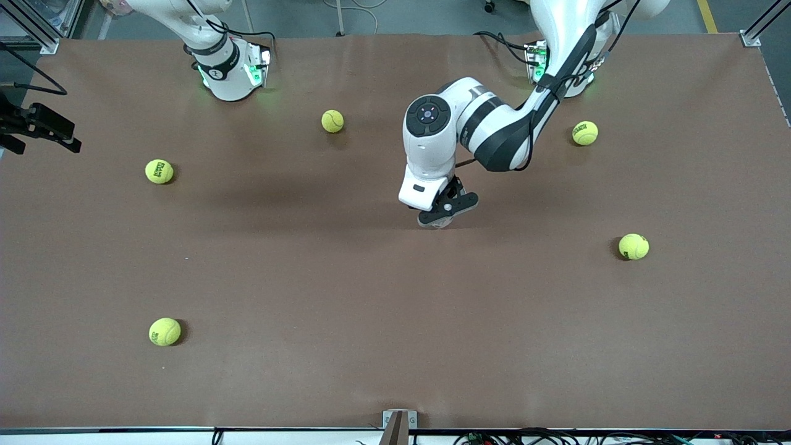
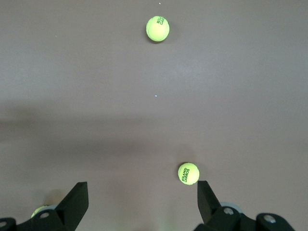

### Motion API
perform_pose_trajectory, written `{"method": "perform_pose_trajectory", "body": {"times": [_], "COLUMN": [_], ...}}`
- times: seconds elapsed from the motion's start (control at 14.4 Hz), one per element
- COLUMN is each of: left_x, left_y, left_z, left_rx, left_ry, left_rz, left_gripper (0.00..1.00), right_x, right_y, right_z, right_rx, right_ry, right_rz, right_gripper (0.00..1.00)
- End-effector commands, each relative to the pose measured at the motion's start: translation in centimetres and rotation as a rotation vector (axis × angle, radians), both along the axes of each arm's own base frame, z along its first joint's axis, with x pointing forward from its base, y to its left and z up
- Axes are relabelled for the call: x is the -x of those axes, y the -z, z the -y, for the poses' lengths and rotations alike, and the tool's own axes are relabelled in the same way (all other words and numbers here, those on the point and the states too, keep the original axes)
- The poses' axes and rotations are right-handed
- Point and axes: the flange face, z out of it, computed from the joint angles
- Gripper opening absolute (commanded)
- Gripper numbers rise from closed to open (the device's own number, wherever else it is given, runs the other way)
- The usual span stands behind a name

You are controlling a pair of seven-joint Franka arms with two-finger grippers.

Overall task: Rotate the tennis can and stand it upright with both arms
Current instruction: 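Lift and rotate the can with the left gripper, standing it upright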

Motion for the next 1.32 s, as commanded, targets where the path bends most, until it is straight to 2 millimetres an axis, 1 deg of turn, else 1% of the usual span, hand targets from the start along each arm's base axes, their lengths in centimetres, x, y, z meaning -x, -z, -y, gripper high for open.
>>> {"method": "perform_pose_trajectory", "body": {"times": [0.0,0.07,0.21,0.28,0.42,0.49,0.56,0.77,0.84,0.97,1.04,1.18,1.25], "left_x": [-0.2,-0.2,-0.2,-0.3,-1.2,-1.3,-1.5,-2.0,-3.0,-5.2,-6.3,-7.9,-8.6], "left_y": [-1.1,-1.1,-1.2,-1.5,-2.9,-3.8,-5.6,-9.4,-11.0,-14.1,-15.9,-18.6,-19.3], "left_z": [0.0,0.0,0.1,-0.1,-0.4,-0.4,-0.7,-1.5,-2.5,-5.4,-7.7,-11.8,-13.5], "left_rx": [-0.001,0.000,0.008,0.012,0.027,0.031,0.042,0.032,0.036,0.044,0.050,0.049,0.047], "left_ry": [-0.010,-0.009,-0.015,-0.020,-0.032,-0.036,-0.048,-0.056,-0.061,-0.045,-0.015,0.023,0.011], "left_rz": [0.027,0.026,0.022,0.024,0.041,0.049,0.068,0.096,0.118,0.149,0.167,0.189,0.200], "left_gripper": [0.14,0.30,0.49,0.56,0.77,0.98,1.00,1.00,1.00,1.00,1.00,1.00,1.00], "right_x": [0.9,0.9,0.9,0.9,0.9,0.9,1.0,1.0,1.0,1.1,1.1,1.0,1.0], "right_y": [-0.2,-0.2,-0.1,-0.1,-0.1,-0.2,-0.3,-0.3,-0.2,-0.2,-0.2,-0.2,-0.2], "right_z": [0.0,-0.1,-0.3,-0.3,-0.5,-0.4,-0.4,-0.4,-0.4,-0.4,-0.4,-0.4,-0.4], "right_rx": [0.007,0.007,0.007,0.007,0.007,0.007,0.007,0.007,0.007,0.007,0.007,0.007,0.007], "right_ry": [-0.014,-0.016,-0.019,-0.020,-0.023,-0.022,-0.022,-0.022,-0.022,-0.020,-0.020,-0.020,-0.022], "right_rz": [0.006,0.005,0.003,0.002,0.000,0.002,0.003,0.002,0.000,0.000,0.000,0.002,0.002], "right_gripper": [1.00,1.00,1.00,1.00,1.00,1.00,1.00,1.00,1.00,1.00,1.00,1.00,1.00]}}
